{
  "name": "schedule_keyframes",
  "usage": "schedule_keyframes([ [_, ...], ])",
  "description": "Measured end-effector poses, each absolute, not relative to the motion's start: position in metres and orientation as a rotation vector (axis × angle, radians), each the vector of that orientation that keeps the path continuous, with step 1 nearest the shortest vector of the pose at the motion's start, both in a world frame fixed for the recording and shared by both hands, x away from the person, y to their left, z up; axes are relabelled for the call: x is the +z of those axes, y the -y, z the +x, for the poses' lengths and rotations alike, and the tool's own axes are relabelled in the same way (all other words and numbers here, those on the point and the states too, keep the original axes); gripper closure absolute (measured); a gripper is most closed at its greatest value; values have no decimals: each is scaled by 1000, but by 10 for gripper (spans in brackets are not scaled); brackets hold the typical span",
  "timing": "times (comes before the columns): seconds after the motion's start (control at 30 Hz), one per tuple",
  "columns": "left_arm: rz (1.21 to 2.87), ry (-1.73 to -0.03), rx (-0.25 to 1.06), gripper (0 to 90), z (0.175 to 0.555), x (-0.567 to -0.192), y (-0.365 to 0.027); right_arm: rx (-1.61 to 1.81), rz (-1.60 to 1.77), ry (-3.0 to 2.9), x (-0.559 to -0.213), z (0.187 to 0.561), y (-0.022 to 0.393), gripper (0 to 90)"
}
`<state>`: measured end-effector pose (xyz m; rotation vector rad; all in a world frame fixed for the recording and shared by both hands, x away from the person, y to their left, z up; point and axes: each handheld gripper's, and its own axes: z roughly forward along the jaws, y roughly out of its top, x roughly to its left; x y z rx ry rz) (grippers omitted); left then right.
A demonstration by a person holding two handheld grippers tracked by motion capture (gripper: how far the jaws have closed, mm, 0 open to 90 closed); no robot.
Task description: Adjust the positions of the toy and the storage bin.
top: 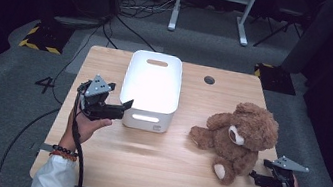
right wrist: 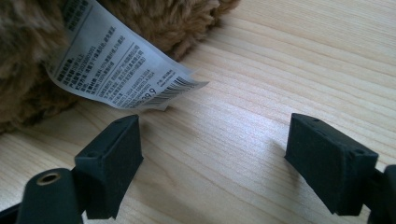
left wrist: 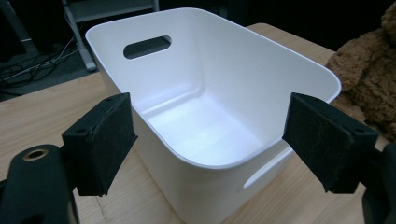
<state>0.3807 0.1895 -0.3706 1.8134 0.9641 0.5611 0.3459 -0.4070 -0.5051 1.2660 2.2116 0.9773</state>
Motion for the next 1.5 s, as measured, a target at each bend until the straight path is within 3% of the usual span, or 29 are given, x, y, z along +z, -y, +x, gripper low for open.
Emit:
schedule_keyframes([
  [0.3, 1815, -1017, 486, 189, 402, -384, -187, 977, 1266, -2212, -505, 346, 407, 183],
  [0.7, 1849, -1075, 509, 201, 414, -398, -175, 977, 1266, -2212, -505, 346, 407, 183],
  [0.8, 1827, -1108, 465, 256, 420, -403, -176, 978, 1266, -2212, -505, 346, 407, 183],
  [0.9, 1800, -1121, 422, 239, 423, -409, -176, 977, 1263, -2214, -505, 346, 407, 182],
  [1.5, 1823, -1049, 405, 248, 405, -410, -154, 978, 1263, -2214, -505, 346, 407, 182],
])
